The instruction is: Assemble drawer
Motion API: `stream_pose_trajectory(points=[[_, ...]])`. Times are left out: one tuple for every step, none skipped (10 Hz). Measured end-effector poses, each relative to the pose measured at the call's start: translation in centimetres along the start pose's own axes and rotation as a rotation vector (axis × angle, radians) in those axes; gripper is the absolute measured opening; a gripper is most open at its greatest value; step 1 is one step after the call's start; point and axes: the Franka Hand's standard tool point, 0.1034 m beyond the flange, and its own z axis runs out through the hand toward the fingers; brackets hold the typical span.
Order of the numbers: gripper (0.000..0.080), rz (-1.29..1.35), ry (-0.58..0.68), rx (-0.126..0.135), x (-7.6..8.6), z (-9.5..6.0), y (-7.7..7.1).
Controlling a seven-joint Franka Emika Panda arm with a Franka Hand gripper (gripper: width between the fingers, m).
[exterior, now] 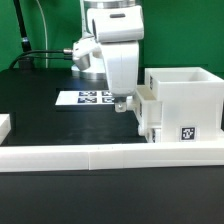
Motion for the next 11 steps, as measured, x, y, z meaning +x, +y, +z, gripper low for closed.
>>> stream_pose_trajectory(points=[[0.0649,0.017,0.001,0.001,1.0,0.1,0.0],[0.0649,0.019,0.002,0.002,1.7,0.1,0.0],[0.0649,0.028,0.002,0.001,1.7,0.1,0.0],[0.0649,0.032,0.001,0.0,1.6,0.0,0.0],[0.0649,0.034,0.001,-0.002,1.3,-0.2,0.0],[0.0649,0.043,0.0,-0.001,0.7,-0.2,-0.1],[0.0649,0.056,-0.001,-0.002,0.1,-0.4,-0.5],[0.0649,0.062,-0.002,-0.004,-0.1,-0.5,-0.9],[0.0649,0.061,-0.001,-0.003,-0.1,-0.3,-0.8],[0.0649,0.062,-0.001,-0.002,-0.1,-0.3,-0.8],[0.0649,0.062,-0.001,-0.001,-0.1,-0.3,-0.8]])
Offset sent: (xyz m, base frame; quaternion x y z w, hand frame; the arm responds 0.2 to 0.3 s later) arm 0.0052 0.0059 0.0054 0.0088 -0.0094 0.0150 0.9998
